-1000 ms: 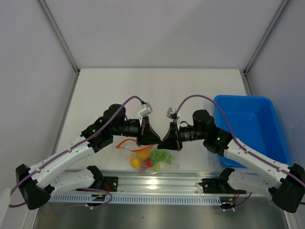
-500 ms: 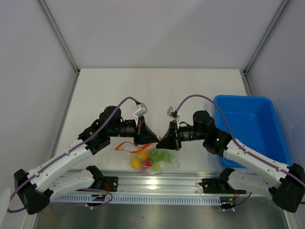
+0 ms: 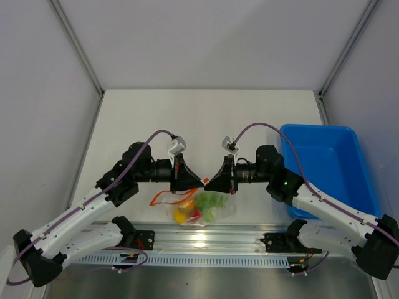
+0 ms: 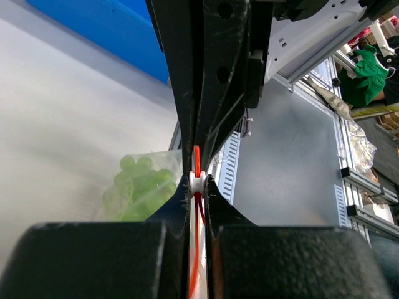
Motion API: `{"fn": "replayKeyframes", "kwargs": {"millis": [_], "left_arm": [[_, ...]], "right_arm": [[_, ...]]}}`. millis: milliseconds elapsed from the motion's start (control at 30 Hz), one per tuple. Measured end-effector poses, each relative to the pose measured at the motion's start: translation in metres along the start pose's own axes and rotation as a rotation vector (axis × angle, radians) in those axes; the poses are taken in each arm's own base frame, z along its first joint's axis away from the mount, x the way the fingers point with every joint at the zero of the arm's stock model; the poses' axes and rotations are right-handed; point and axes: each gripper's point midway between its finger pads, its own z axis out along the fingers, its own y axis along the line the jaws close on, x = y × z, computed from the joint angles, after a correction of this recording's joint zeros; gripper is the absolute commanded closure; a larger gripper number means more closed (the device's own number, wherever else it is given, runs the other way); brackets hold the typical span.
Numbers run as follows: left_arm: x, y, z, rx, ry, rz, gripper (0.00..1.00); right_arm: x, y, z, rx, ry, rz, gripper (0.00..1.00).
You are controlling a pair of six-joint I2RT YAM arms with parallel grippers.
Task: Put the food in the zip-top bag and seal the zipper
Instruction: Zip the zipper food storage bag at the center of the board.
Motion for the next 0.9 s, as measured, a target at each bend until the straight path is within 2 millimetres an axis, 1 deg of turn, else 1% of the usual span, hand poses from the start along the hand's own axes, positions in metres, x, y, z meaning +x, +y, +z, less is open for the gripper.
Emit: {"fn": "replayKeyframes", "kwargs": {"millis": [133, 267, 367, 433, 500, 567, 633, 667, 733, 900], "left_arm": [[0.000, -0.003, -0.002, 0.006, -0.002, 0.000, 0.99], [0.002, -0.006, -0.003, 0.019, 0.007, -0.017, 0.99], [0.004, -0.008, -0.003, 0.032, 0.016, -0.026, 0.99], [0.004, -0.009, -0.004, 0.036, 0.018, -0.030, 0.99], [0.004, -0.009, -0.004, 0.038, 0.020, -0.031, 0.99], [0.005, -0.010, -0.004, 0.042, 0.022, -0.032, 0.99], [0.005, -0.010, -0.004, 0.044, 0.024, -0.033, 0.99], [0.005, -0.010, -0.004, 0.044, 0.025, -0.034, 0.99], [0.006, -0.011, -0.004, 0.047, 0.027, -0.036, 0.99], [0.008, -0.010, -0.004, 0.045, 0.038, -0.045, 0.99]], "right_arm": [[-0.003, 0.000, -0.003, -0.010, -0.007, -0.009, 1.00], [-0.001, 0.003, -0.004, -0.035, 0.013, -0.021, 0.91], [-0.004, 0.006, -0.002, -0.053, 0.033, -0.037, 0.84], [-0.006, 0.008, -0.001, -0.065, 0.042, -0.051, 0.83], [-0.007, 0.009, -0.001, -0.072, 0.049, -0.063, 0.85], [-0.008, 0.010, 0.001, -0.080, 0.057, -0.069, 0.90], [-0.008, 0.010, 0.002, -0.089, 0.067, -0.074, 0.91], [-0.007, 0.010, 0.003, -0.093, 0.072, -0.075, 0.95], [-0.005, 0.010, 0.004, -0.101, 0.083, -0.071, 1.00], [-0.003, 0.009, 0.005, -0.098, 0.097, -0.065, 1.00]]}}
